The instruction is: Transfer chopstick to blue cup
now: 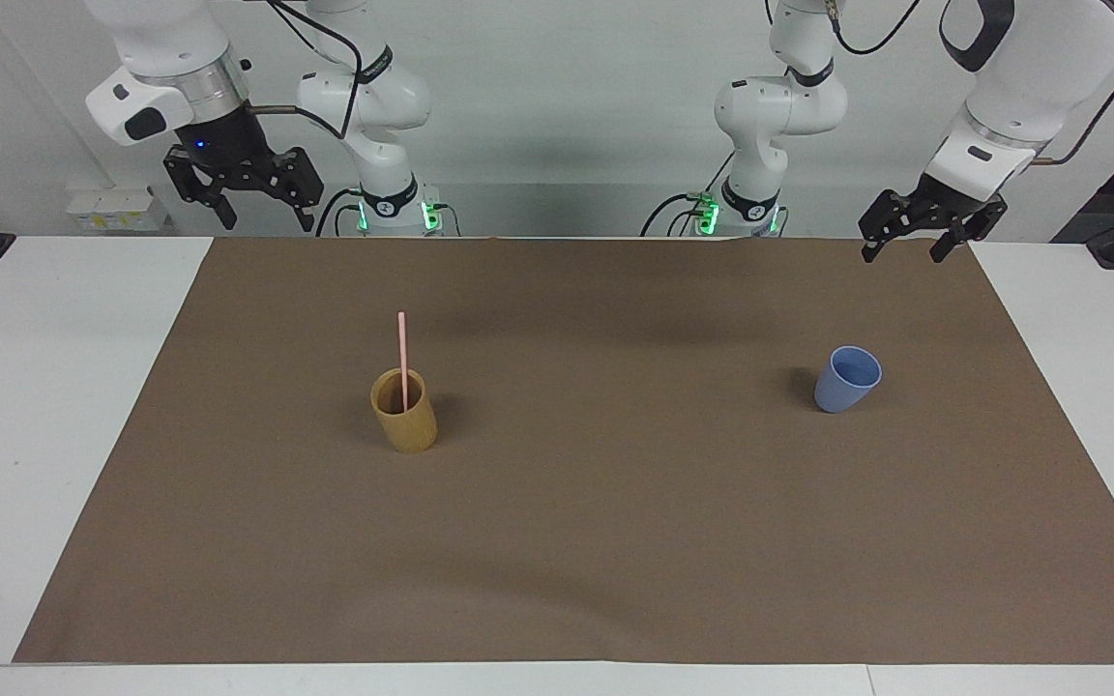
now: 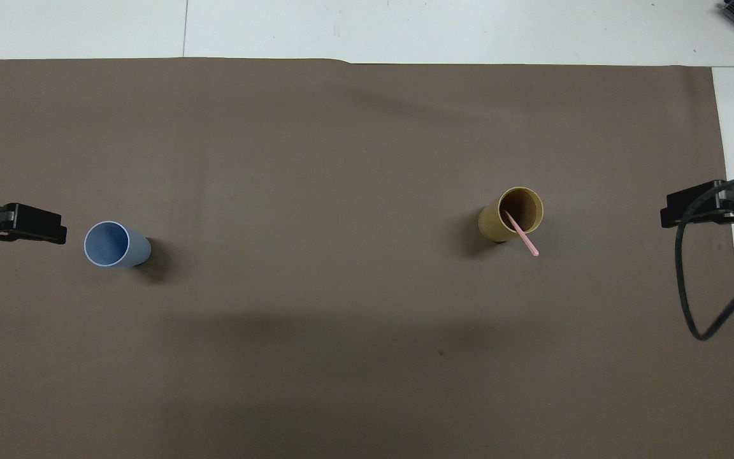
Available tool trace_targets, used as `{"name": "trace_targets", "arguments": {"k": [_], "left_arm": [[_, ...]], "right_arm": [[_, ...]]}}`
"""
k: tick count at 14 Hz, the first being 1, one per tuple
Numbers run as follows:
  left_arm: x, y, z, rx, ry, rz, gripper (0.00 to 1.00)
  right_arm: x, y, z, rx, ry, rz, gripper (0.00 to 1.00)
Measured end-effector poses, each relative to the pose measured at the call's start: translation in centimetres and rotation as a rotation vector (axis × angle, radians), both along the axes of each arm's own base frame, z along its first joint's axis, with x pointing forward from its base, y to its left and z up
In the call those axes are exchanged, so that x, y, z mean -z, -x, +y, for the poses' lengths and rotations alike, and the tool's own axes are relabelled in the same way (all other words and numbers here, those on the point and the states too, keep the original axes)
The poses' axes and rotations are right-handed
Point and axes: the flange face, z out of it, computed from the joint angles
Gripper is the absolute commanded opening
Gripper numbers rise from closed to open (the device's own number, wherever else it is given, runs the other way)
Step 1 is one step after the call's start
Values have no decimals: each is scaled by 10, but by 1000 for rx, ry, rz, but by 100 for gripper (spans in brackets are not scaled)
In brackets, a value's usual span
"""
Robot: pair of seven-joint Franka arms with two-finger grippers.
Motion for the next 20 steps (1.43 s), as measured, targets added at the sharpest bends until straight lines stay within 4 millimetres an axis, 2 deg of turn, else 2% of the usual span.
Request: {"name": "trace_targets", "arguments": {"k": [9, 12, 14, 17, 20], "left_arm": [[-2, 1, 2, 1, 1, -4, 100], [6, 1, 7, -8, 1, 12, 100], [30, 2, 16, -25, -1, 51, 100], [84, -2, 43, -63, 2, 44, 100], [131, 5, 68, -65, 5, 48, 100]], "right_arm": [[0, 0, -5, 10, 0, 0, 100], [0, 0, -5, 10, 0, 0, 100], [0, 0, -5, 9, 0, 0, 100], [0, 0, -4, 8, 0, 0, 100], [0, 0, -4, 8, 0, 0, 100]]}}
